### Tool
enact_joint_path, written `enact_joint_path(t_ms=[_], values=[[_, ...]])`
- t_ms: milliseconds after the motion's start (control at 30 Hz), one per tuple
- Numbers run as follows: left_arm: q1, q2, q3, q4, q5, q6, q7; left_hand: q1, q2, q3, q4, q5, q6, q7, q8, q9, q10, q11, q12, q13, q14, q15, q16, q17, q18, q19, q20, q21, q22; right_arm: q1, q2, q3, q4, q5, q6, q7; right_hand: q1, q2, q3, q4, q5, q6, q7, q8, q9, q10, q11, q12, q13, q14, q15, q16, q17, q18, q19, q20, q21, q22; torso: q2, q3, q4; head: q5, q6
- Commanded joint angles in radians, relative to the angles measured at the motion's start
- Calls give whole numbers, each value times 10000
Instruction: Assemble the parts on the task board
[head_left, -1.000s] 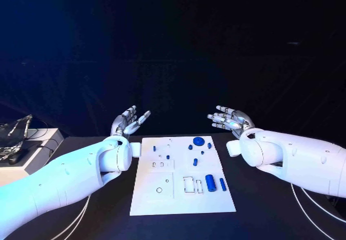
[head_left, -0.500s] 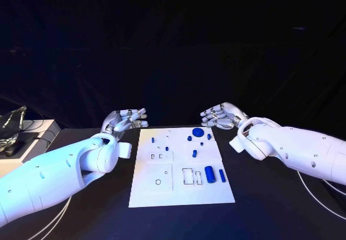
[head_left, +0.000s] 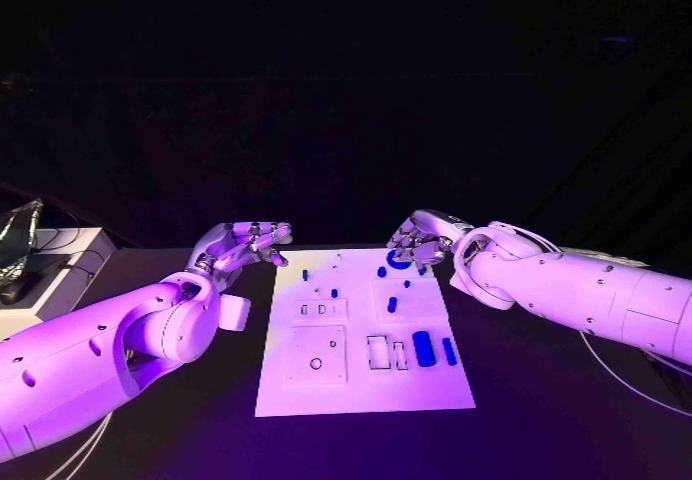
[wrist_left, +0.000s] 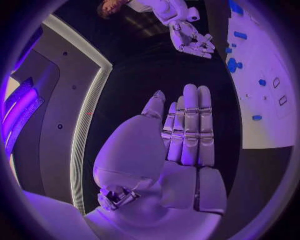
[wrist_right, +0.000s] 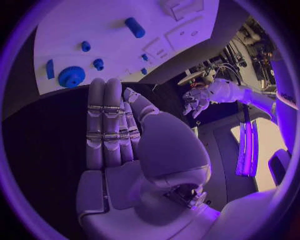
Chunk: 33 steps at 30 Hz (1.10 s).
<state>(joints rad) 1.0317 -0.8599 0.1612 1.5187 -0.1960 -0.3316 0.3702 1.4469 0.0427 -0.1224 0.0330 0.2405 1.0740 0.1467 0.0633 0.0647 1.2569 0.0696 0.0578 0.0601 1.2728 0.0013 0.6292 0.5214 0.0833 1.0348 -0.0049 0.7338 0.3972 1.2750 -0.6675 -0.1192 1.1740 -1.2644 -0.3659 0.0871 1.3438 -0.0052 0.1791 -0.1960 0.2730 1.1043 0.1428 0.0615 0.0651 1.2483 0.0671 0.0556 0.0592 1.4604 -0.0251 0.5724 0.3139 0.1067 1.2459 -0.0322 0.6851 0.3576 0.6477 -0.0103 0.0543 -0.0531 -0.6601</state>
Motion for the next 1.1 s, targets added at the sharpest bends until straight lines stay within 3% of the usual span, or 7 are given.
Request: enact_joint_path(t_ms=[33,233,433,533,767,1100], values=[[2,-78,50,237,-409,287,-135,118,20,20,-87,36,47,-20,8,0,127,1,42,20,-116,-15,439,257,28,-218,-17,478,346,30,155,10,-202,-2088,146,-947,-270,-359,443,64,131,143,-45,8,12,22,-41,47,16,124,-168,3271,1718,187,763,-319,2817,2868,211,-46,159,-89,37],[1,-197,147,588,-468,287,-197,7,48,22,-287,38,-57,-28,3,-2,185,-14,83,43,-392,-38,1703,747,229,-905,24,1964,1417,75,451,17,-496,-2891,282,-1474,-448,-665,694,223,194,82,-7,5,9,-487,109,32,10,-179,-36,4087,1993,294,902,-175,3774,4268,360,-108,331,-217,49],[2,-244,215,721,-515,280,-245,-66,77,29,-368,46,-81,-31,12,1,56,16,67,37,-417,-21,2092,693,318,-1054,79,2328,1643,92,696,18,-692,-3264,521,-1679,-433,-810,785,340,153,35,-10,8,12,-757,183,31,12,-289,28,4346,1935,409,913,-81,3890,4631,448,-136,426,-290,33],[2,-264,246,755,-535,269,-258,-94,77,29,-408,48,-110,-18,15,3,28,21,67,37,-410,-20,2333,675,369,-1048,89,2519,1745,94,770,17,-746,-3384,650,-1732,-366,-914,767,469,92,-5,-26,5,13,-850,203,28,14,-352,56,4532,1808,515,984,-11,3822,4860,497,-130,456,-314,22],[3,-306,291,796,-564,248,-272,-134,86,39,-463,49,-186,-14,17,2,-30,42,73,39,-490,-3,2621,581,434,-1121,120,2780,1894,92,851,14,-879,-3614,890,-1874,-267,-984,727,606,73,-60,-36,8,14,-851,207,22,13,-401,62,4684,1600,522,1061,-4,3648,5198,557,-136,499,-366,17],[3,-277,319,792,-572,255,-294,-186,82,34,-504,53,-234,7,12,0,-73,59,70,39,-516,6,2870,404,482,-1170,154,2916,1933,91,848,9,-996,-3803,1371,-2049,-179,-1022,647,728,68,27,-59,13,21,-1005,238,27,14,-442,83,4847,1398,541,1156,19,3289,5674,658,-169,639,-457,-74]])
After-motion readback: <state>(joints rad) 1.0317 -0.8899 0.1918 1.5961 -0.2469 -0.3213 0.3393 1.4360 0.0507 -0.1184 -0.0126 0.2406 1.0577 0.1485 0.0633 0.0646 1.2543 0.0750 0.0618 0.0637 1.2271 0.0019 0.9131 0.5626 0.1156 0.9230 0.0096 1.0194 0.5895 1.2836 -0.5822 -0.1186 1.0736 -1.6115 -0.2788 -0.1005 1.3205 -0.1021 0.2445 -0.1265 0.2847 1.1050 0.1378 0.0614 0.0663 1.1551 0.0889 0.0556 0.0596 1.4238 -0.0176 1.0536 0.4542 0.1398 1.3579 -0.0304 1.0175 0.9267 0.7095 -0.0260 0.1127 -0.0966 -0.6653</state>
